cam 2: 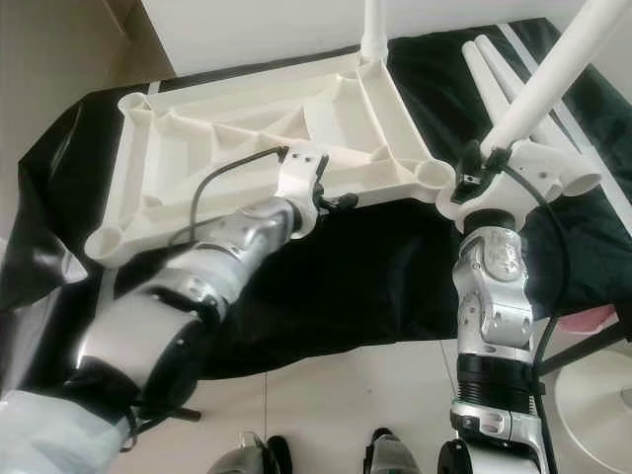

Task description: Building children table

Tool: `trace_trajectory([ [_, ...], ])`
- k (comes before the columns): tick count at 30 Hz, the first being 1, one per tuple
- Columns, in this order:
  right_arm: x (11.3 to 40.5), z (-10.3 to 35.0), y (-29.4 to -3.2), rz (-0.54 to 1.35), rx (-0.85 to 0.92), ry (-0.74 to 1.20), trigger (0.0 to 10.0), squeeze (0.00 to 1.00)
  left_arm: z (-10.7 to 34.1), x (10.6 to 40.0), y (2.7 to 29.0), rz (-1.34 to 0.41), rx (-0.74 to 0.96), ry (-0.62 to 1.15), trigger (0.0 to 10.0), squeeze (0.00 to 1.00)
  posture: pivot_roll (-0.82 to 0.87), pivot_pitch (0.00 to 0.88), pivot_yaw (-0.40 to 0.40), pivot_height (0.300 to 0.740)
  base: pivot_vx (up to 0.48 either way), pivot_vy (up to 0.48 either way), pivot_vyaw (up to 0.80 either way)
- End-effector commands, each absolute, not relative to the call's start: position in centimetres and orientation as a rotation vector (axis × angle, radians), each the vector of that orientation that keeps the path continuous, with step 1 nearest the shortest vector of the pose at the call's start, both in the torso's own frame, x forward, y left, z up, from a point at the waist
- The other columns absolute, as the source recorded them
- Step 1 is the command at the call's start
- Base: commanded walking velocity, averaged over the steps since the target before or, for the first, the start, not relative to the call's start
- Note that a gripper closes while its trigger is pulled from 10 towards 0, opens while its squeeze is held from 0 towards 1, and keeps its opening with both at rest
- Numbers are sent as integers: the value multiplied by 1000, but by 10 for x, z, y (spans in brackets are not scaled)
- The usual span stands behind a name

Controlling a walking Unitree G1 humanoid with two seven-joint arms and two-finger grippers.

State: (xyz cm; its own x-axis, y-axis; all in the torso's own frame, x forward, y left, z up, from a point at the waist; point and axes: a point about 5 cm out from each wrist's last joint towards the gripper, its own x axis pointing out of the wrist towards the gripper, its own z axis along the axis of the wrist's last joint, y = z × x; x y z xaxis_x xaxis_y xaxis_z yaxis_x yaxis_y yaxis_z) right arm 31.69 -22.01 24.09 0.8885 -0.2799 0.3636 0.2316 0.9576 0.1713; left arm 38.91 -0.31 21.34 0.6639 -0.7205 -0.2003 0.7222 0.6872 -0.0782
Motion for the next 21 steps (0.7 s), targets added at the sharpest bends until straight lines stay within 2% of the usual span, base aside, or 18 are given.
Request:
trace_trajectory([
  [1,318,242,-221,-268,119,-397,10000,0,190,380,0,-937,-9,364,10000,0,-132,205,123,740,0,0,0],
  [5,319,245,-224,-268,114,-406,10000,0,185,376,10,-1038,0,414,10000,0,-130,195,122,740,0,0,0],
  [8,320,249,-228,-272,107,-417,10000,0,175,368,26,-1164,96,451,10000,0,-128,187,121,740,0,0,0],
  [14,321,253,-233,-275,100,-430,10000,0,164,355,45,-1290,195,472,10000,0,-123,176,120,740,0,0,0],
  [16,322,258,-235,-266,99,-448,10000,0,157,339,62,-1393,260,487,10000,0,-120,160,115,740,0,0,0],
  [19,322,260,-235,-258,98,-458,10000,0,155,331,69,-1428,283,498,10000,0,-119,155,113,740,0,0,0],
  [21,323,267,-233,-222,105,-483,10000,0,156,317,84,-1477,300,510,10000,0,-115,142,107,740,0,0,0],
])
